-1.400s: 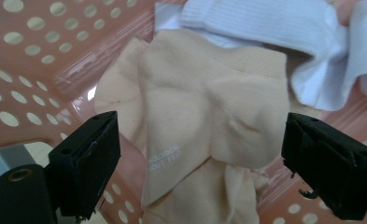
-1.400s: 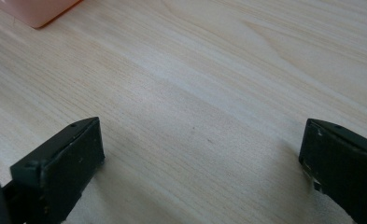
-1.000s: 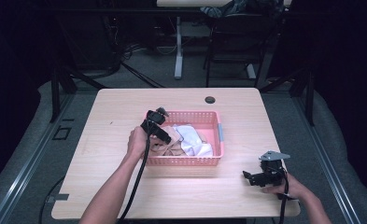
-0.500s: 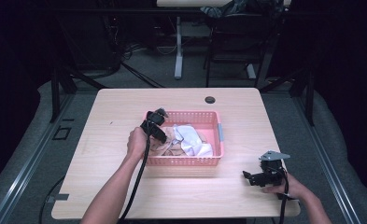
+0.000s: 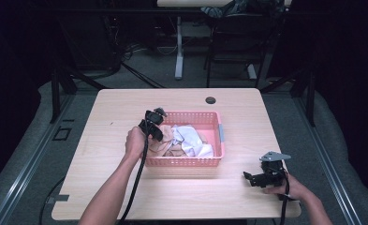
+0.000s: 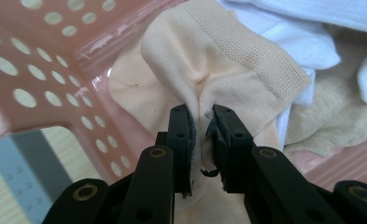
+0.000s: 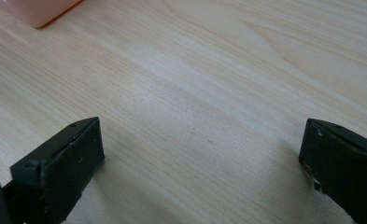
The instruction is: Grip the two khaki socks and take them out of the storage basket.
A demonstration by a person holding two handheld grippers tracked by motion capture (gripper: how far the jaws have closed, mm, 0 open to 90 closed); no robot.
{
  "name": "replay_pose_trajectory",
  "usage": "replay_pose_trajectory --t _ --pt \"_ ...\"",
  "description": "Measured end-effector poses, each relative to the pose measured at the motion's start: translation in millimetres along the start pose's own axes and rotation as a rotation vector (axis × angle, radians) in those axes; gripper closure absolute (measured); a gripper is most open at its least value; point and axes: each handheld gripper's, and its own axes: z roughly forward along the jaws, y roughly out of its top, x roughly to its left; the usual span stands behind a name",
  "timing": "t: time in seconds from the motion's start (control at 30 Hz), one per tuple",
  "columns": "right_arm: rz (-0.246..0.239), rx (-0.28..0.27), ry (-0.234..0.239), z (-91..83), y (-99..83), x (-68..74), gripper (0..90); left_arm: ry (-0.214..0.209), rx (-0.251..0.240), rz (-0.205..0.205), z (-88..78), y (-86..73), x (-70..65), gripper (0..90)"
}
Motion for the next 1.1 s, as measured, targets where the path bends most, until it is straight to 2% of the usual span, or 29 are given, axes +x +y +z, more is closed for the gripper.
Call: replay_pose_trajectory --t 0.27,0.67,0.8,1.1 --pt "0.0 -0.002 0.001 0.2 0.0 0.0 0.0 0.005 -0.052 0.019 -22.1 -0.9 0.2 77.5" --pt "-0.001 -0.001 0.002 0.3 0.2 -0.1 0.0 0.01 -0.061 0.051 -37.1 3.7 -2.6 77.4" --pt "-0.002 -0.001 0.003 0.3 0.2 -0.2 0.0 0.006 -0.079 0.063 -44.3 4.8 -3.6 77.4" --pt "-0.006 -0.007 0.0 1.4 0.7 -0.3 0.0 0.0 -0.107 0.05 -59.4 1.9 1.2 77.4"
